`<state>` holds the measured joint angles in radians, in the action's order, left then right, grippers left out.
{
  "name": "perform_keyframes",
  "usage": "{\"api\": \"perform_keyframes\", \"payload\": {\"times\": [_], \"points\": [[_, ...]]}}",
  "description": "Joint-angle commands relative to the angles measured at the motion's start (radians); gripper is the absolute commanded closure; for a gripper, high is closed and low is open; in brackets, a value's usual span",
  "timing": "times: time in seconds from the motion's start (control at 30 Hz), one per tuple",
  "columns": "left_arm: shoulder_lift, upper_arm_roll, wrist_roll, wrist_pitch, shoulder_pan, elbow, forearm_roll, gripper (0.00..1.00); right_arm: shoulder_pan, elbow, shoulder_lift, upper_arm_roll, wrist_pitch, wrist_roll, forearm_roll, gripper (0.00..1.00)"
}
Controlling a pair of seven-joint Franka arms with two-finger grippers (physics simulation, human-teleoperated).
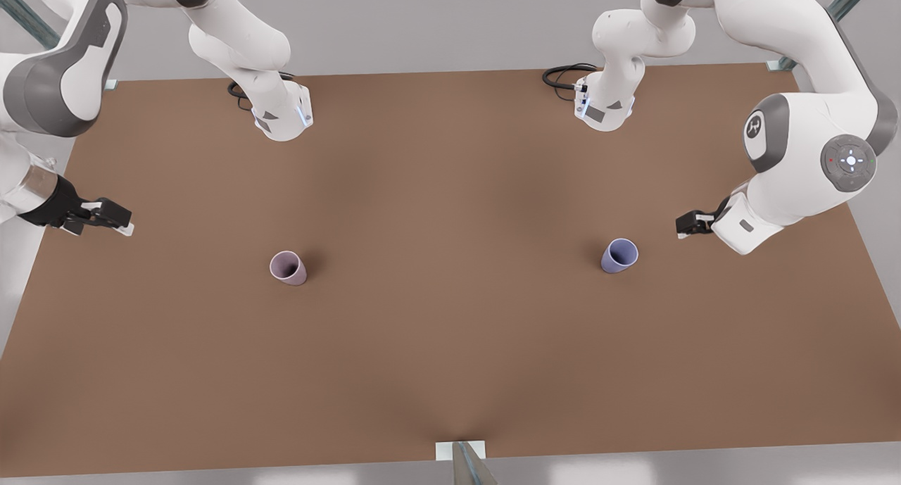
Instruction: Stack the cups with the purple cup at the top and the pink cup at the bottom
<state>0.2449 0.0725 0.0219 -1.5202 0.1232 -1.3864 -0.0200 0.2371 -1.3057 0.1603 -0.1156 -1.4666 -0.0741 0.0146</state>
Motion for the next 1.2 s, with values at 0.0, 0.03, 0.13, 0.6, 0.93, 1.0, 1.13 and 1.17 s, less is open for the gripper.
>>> {"api": "perform_keyframes", "payload": {"times": [0.0, 0.03, 0.13, 0.6, 0.93, 1.0, 1.13, 1.17], "points": [[-0.001, 0.0, 0.036, -0.015, 0.001, 0.0, 0.002, 0.0, 0.008, -0.001, -0.007, -0.001, 0.008, -0.035, 0.002, 0.0], [0.01, 0.001, 0.033, -0.015, 0.001, 0.0, 0.0, 0.0, 0.007, -0.003, -0.004, -0.001, 0.015, -0.033, 0.002, 0.0], [0.028, 0.001, 0.033, -0.017, 0.0, -0.002, -0.001, 0.0, 0.007, -0.01, 0.016, -0.022, 0.083, -0.059, -0.002, 0.0], [0.045, 0.001, 0.036, -0.015, -0.004, -0.003, -0.008, 0.0, -0.162, -0.403, 0.107, 0.019, -0.388, -0.093, -0.038, 0.0], [0.065, 0.001, 0.036, -0.015, -0.011, -0.003, -0.009, 0.0, -0.232, -0.484, 0.162, 0.025, -0.497, -0.139, -0.036, 0.0], [0.071, 0.007, 0.038, -0.015, -0.011, -0.003, -0.011, 0.0, -0.232, -0.538, 0.163, 0.024, -0.567, -0.139, -0.036, 0.0], [0.073, 0.007, 0.038, -0.015, -0.011, -0.003, -0.011, 0.0, -0.248, -0.59, 0.16, 0.022, -0.617, -0.141, -0.036, 0.0], [0.074, 0.007, 0.038, -0.017, -0.011, -0.003, -0.011, 0.0, -0.248, -0.61, 0.159, 0.022, -0.638, -0.141, -0.036, 0.0]]}}
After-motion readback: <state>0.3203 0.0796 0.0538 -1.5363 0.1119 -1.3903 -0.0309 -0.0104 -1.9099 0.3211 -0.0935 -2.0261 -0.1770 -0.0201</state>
